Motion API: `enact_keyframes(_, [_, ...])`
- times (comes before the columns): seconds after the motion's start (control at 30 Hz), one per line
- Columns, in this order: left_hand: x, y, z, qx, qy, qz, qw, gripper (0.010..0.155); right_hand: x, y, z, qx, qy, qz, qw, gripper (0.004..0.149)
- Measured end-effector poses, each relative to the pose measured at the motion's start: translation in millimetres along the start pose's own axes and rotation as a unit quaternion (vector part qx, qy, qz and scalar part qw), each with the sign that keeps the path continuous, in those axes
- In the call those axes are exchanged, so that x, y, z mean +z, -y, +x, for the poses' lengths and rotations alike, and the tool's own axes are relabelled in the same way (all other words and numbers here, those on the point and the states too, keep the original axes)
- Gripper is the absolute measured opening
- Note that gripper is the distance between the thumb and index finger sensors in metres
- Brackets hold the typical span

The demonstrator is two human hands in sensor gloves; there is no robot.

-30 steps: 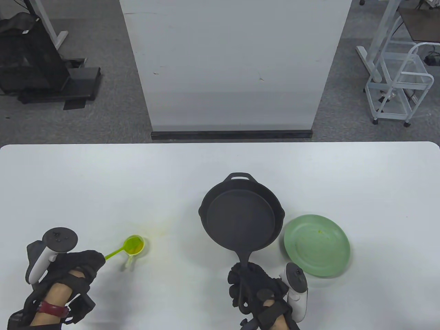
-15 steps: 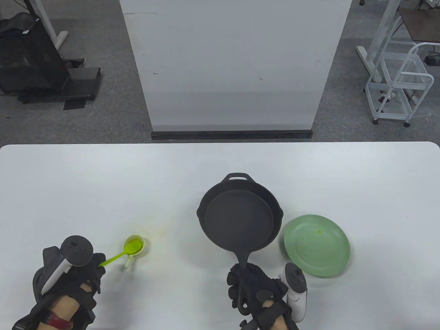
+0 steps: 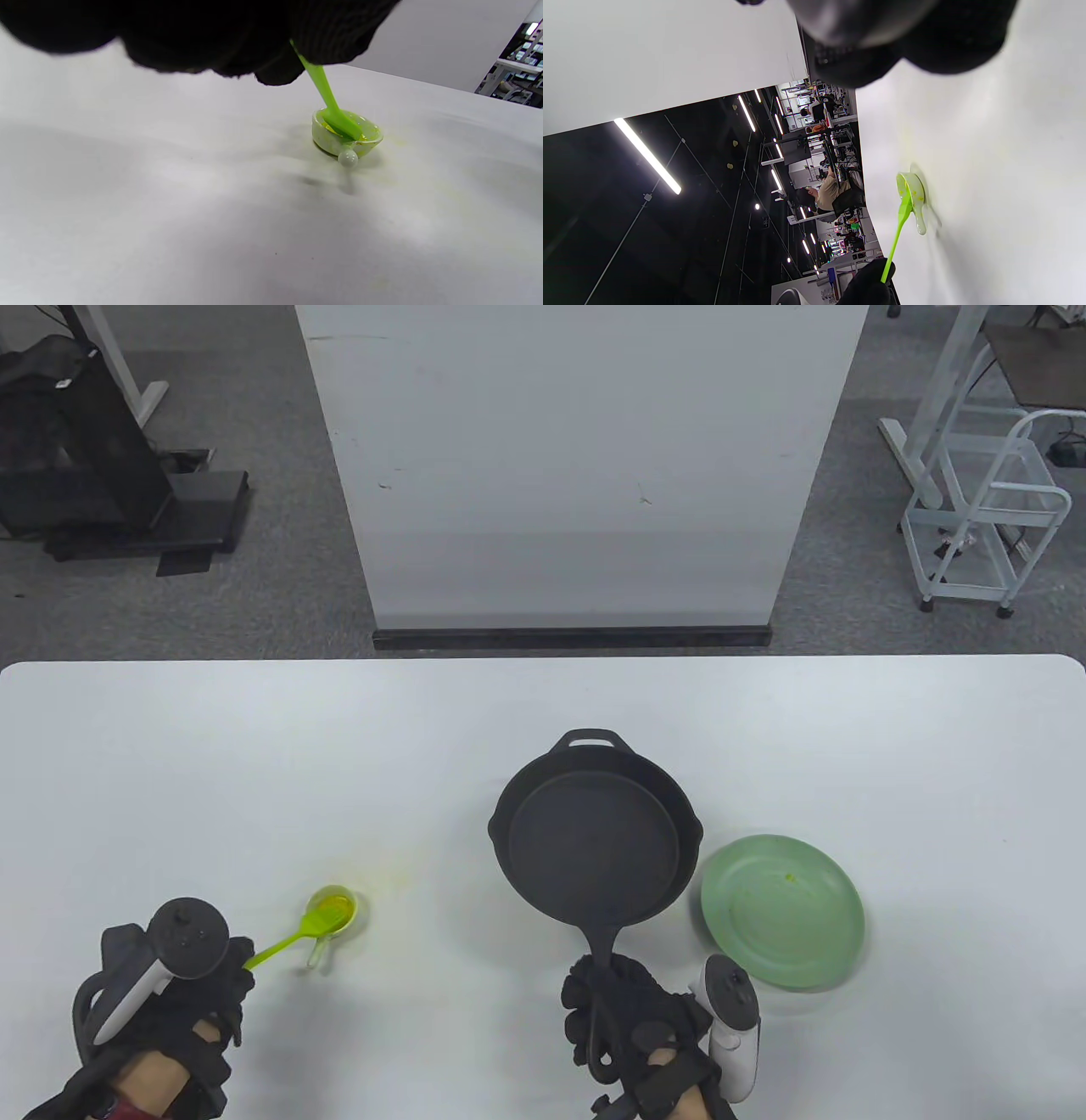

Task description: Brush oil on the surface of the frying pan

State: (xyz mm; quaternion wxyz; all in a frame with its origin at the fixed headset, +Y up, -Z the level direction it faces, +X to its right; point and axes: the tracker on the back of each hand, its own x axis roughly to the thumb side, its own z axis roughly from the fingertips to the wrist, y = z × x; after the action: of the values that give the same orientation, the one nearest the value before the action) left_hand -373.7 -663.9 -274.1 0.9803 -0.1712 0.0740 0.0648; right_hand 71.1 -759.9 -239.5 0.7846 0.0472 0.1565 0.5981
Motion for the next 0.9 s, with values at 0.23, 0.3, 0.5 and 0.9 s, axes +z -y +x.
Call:
enact_keyframes(0.23, [7,-9,1,-0.011,0.0,0.011,1.0,0.053,0,0,0,-0.001,0.0,0.004,1.0,0.055])
enact_keyframes(0.3, [7,-10,1,-0.007,0.001,0.014,1.0,0.053,0,0,0,-0.001,0.001,0.003,1.0,0.055])
enact_keyframes(0.5, [6,-9,1,-0.018,-0.007,0.002,1.0,0.053,1,0,0,-0.002,0.0,0.002,1.0,0.055])
enact_keyframes(0.9, [-9,-26,-17,0.125,0.01,-0.028,0.992,0.05,1,-1,0,-0.004,-0.001,0.005,1.0,0.055])
